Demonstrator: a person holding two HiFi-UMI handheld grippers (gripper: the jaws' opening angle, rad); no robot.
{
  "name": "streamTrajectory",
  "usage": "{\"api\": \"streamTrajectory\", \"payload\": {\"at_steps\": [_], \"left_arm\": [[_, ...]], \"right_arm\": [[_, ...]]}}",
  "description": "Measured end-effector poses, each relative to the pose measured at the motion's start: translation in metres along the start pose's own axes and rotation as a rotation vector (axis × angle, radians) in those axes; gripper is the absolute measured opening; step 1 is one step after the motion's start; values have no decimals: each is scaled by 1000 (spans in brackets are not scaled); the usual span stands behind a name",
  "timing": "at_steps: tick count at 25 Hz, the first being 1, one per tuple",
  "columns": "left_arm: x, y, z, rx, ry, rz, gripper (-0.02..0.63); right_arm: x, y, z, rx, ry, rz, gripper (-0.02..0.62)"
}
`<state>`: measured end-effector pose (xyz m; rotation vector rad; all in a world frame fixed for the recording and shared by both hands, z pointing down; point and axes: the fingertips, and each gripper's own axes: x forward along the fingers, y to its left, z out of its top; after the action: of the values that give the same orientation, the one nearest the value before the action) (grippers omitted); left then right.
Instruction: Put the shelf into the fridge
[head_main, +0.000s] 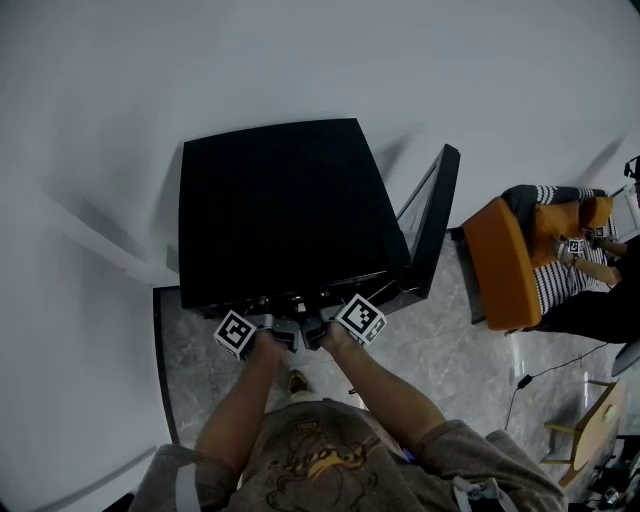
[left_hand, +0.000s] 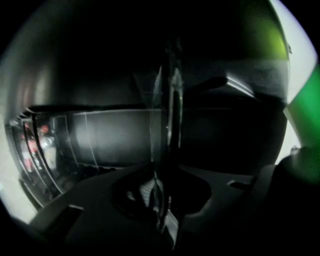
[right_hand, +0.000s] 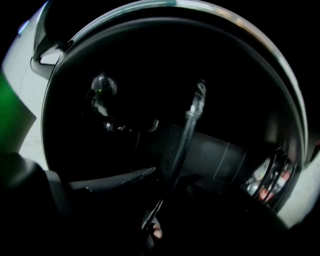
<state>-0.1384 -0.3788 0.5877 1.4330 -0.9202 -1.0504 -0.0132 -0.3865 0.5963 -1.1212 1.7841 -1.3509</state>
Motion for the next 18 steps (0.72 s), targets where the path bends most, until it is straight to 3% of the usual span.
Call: {"api": "streamTrajectory", "payload": {"at_steps": [2, 4, 6, 18], "left_arm": [[2, -6, -2, -27, 7, -27, 121], [4, -8, -3, -28, 17, -33, 172], [3, -8, -4, -27, 24, -33, 221], [-30, -4, -14, -9, 17, -5, 236]], "right_arm": [[-1, 1, 0, -33, 9, -5, 57], [-2, 3, 1, -55, 5, -2, 139], [-4, 5, 3, -62, -2, 12, 178], [-34, 3, -9, -62, 48, 21, 195]]}}
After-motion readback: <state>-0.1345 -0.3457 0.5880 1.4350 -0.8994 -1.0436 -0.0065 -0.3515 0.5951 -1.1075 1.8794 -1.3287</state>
